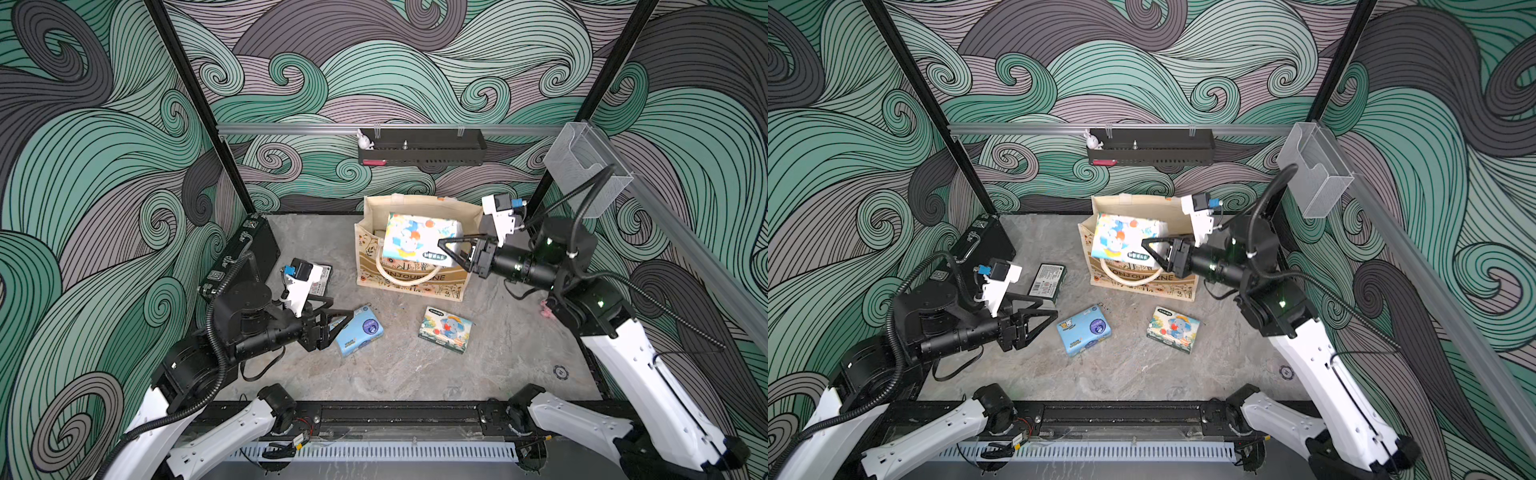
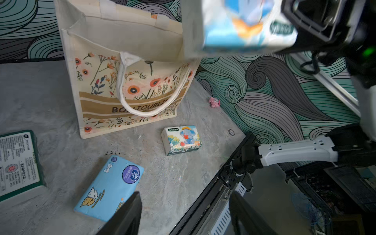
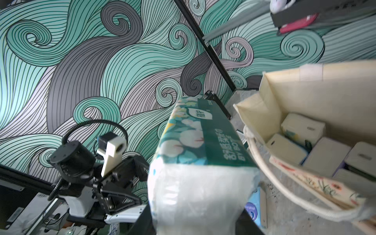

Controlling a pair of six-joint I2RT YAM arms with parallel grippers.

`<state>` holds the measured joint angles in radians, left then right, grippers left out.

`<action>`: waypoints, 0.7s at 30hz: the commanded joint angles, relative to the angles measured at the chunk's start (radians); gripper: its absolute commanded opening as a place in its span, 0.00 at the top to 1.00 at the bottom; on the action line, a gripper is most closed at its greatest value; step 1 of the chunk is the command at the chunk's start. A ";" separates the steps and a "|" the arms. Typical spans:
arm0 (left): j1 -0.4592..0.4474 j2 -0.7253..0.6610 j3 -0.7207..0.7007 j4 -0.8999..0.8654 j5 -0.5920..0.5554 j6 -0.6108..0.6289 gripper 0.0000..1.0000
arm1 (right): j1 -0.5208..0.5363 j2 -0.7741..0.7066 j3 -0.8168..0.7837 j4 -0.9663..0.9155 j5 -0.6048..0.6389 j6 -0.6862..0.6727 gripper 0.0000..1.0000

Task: Put tissues into the canvas bag
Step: Place the pack of facial tissues in the canvas bag.

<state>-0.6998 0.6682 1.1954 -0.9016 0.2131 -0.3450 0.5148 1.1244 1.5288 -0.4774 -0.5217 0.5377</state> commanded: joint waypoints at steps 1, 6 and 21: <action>0.008 -0.051 -0.048 -0.060 -0.051 0.063 0.30 | -0.032 0.163 0.155 -0.150 -0.012 -0.085 0.57; 0.008 -0.074 -0.120 -0.057 -0.104 0.060 0.30 | -0.064 0.345 0.288 -0.226 0.089 -0.024 0.57; 0.008 -0.110 -0.186 -0.041 -0.093 0.055 0.30 | -0.044 0.639 0.508 -0.309 0.133 0.061 0.55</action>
<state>-0.6994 0.5705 1.0164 -0.9478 0.1200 -0.2981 0.4583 1.7382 1.9621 -0.7273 -0.4149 0.5999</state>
